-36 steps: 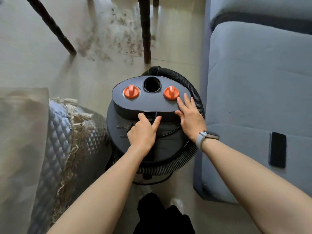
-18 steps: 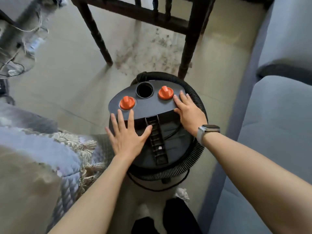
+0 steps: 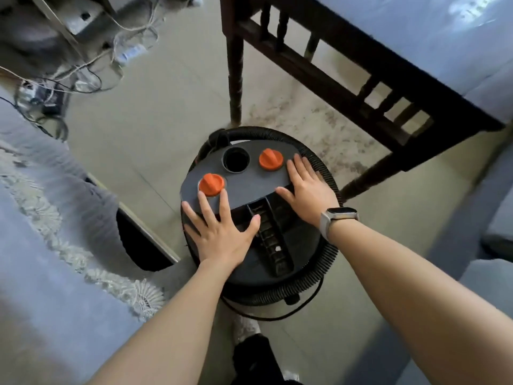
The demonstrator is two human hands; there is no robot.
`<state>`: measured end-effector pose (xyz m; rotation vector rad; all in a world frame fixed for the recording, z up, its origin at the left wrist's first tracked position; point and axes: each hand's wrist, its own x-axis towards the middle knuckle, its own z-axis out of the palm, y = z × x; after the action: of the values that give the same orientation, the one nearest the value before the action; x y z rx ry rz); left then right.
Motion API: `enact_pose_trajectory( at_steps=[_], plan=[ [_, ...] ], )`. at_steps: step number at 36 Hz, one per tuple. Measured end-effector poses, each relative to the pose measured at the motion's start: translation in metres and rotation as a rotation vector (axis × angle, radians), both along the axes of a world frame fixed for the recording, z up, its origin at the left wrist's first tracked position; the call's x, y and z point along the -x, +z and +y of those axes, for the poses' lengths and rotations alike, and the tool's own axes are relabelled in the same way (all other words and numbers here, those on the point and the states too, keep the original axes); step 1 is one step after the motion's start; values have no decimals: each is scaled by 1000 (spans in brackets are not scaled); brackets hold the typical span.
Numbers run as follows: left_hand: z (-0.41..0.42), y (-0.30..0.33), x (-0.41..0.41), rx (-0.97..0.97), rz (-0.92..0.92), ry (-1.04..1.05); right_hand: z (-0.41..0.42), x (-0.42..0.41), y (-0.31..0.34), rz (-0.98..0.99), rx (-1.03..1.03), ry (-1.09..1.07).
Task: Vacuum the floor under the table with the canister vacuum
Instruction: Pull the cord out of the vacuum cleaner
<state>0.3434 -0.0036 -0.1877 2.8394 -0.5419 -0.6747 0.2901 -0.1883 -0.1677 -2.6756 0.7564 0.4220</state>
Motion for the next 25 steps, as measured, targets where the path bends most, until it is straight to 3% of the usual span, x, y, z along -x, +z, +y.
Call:
enact_pose_trajectory(
  at_steps=[6, 11, 17, 25],
  plan=[
    [-9, -2, -82, 3, 4, 153, -12, -111, 1, 4, -36, 138],
    [-11, 1, -110, -4, 19, 144, -16, -141, -2, -9, -30, 148],
    [-13, 0, -192, 17, 1, 276, -19, -241, -2, -15, -106, 244],
    [-10, -4, -291, 28, -11, 367, -18, -362, -5, 44, -24, 379]
  ],
)
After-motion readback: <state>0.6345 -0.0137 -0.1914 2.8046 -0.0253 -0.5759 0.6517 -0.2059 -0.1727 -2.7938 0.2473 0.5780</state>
